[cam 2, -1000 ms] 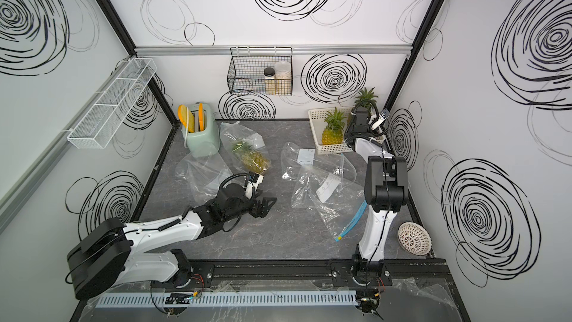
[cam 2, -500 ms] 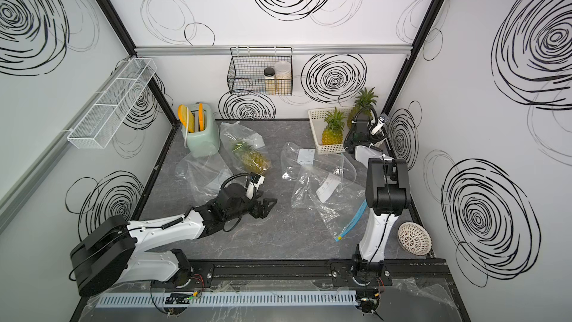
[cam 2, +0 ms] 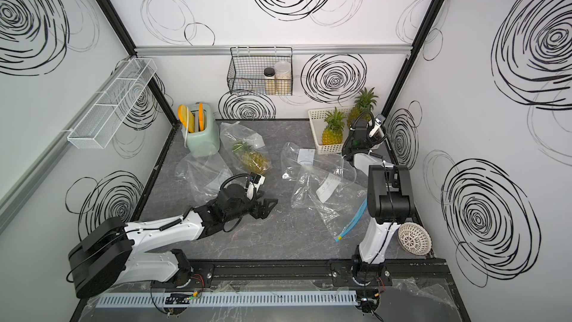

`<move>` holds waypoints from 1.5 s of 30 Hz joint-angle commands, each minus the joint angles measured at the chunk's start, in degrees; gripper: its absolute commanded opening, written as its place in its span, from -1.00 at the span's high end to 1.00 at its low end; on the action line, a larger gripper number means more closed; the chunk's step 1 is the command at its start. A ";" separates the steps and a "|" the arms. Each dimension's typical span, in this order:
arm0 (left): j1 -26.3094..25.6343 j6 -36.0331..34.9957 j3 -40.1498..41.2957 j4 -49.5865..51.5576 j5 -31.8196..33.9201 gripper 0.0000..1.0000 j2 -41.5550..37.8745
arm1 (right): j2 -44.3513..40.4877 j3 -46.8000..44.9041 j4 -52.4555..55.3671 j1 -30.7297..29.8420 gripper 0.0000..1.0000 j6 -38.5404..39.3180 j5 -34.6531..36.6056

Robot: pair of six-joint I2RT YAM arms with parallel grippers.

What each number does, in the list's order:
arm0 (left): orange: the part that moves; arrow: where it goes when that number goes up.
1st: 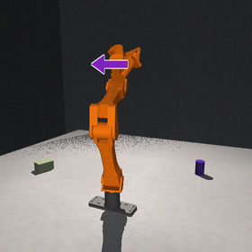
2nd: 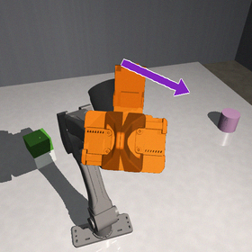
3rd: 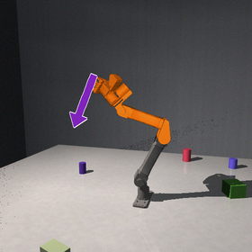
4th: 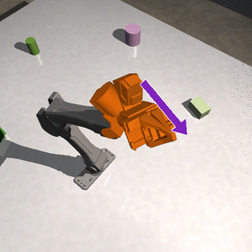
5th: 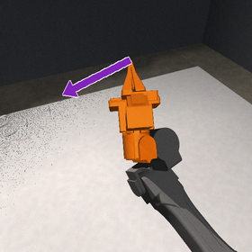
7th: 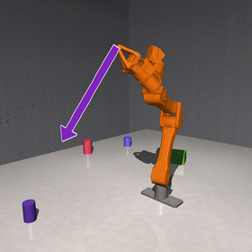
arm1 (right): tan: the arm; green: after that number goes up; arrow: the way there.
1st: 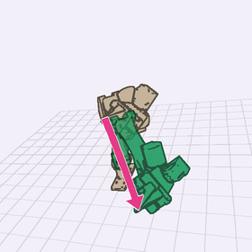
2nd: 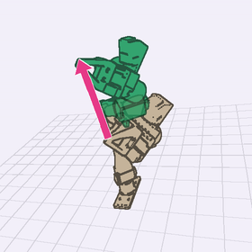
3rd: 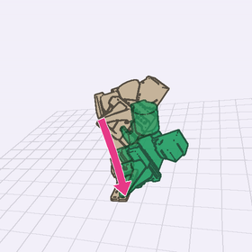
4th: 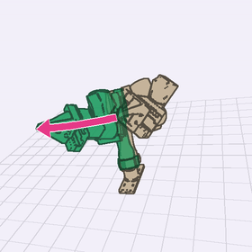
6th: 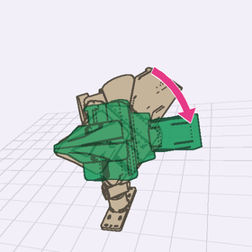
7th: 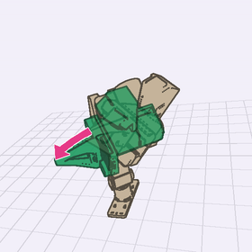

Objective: Open the zip-top bag and take out the pineapple
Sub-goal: Place the pineapple in the basket.

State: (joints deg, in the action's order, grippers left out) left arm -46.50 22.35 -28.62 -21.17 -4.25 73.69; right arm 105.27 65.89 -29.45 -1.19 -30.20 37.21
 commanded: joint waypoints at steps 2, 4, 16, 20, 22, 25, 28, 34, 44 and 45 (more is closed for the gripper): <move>-0.17 -0.03 -0.12 -2.97 0.14 -0.65 -0.64 | 0.61 1.36 -4.34 -0.99 -0.62 1.63 -0.28; -0.09 -0.02 -0.12 -3.31 0.04 -0.65 -0.43 | 0.46 0.68 -6.99 -1.70 -0.62 3.05 0.52; -0.04 0.22 0.21 -4.36 -0.76 -0.64 0.47 | 0.97 -7.36 -27.66 -1.96 -0.62 6.15 -3.35; -0.07 0.66 0.75 -4.76 -0.64 -0.64 0.14 | -0.94 -8.67 -27.45 -2.31 -0.62 6.81 -3.29; -0.15 0.85 0.76 -4.78 -0.67 -0.64 -0.03 | -2.34 -9.32 -26.66 -2.50 -0.63 7.08 -3.78; -0.43 1.05 0.92 -4.84 -0.51 -0.64 -0.66 | -5.01 -10.38 -25.14 -2.68 -0.63 7.24 -5.16; -0.81 1.20 1.27 -4.99 -0.20 -0.64 -1.25 | -7.75 -10.47 -21.31 -2.98 -0.63 7.34 -6.51; -1.54 1.81 1.98 -5.31 0.58 -0.62 -2.65 | -12.88 -10.01 -11.05 -4.25 -0.63 7.30 -8.04; -2.19 1.73 2.95 -4.76 0.95 -0.43 -4.38 | -11.29 -8.50 0.13 -3.72 1.00 6.97 -10.20; -2.20 1.73 2.96 -4.76 0.99 -0.42 -4.35 | -10.33 -7.77 1.12 -3.37 1.00 6.37 -10.76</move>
State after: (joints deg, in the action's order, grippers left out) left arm -48.42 23.83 -26.30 -23.83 -3.86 70.22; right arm 93.10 55.90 -33.26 -5.30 -23.14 27.64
